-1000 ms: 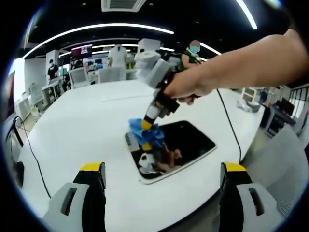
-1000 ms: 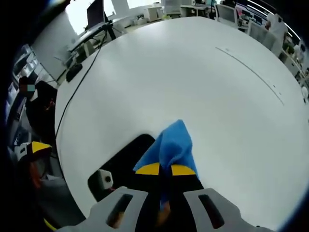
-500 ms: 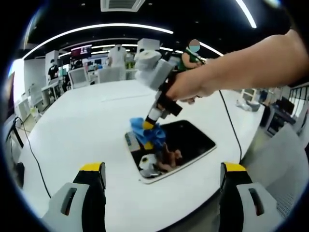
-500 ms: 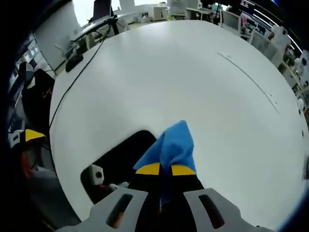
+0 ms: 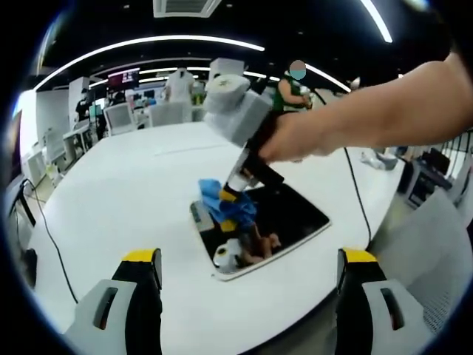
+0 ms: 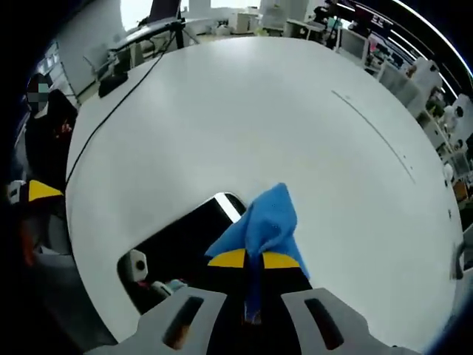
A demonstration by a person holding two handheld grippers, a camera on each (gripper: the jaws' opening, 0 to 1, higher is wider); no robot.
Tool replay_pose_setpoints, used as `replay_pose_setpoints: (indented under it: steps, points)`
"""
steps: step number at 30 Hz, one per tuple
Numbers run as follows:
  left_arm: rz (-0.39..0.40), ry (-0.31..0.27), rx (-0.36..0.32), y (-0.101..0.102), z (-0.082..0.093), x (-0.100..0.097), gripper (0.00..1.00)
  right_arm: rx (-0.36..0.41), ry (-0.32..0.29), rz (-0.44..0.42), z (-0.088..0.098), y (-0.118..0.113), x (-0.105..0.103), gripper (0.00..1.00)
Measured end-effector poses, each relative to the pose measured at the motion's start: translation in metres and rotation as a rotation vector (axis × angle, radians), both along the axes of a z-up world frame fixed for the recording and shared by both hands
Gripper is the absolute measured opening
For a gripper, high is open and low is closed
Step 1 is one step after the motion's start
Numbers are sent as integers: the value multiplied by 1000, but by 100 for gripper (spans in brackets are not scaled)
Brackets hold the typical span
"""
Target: Wipe the mirror surface with the cleaning cloth until all visible marks leave the cleaned area.
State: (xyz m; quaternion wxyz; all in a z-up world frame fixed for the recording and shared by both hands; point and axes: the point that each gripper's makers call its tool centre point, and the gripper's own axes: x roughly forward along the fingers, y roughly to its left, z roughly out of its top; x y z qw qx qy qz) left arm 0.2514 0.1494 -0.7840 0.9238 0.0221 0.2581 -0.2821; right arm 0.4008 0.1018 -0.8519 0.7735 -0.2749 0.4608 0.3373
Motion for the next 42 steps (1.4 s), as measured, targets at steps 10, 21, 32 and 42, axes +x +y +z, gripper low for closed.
replay_pose_setpoints:
  steps: [10, 21, 32, 42]
  points:
    - [-11, -2, 6, -1, 1, -1, 96, 23, -2, -12, 1, -1, -11, 0]
    - [-25, 17, 11, -3, -4, -2, 99, 45, 22, -11, -1, -1, -25, 1]
    - [-21, -3, 11, -3, -1, -1, 99, 61, 34, -19, -2, 0, -39, 1]
    - [-15, -4, 3, -2, 1, -1, 99, 67, 25, -18, -2, -1, -56, 1]
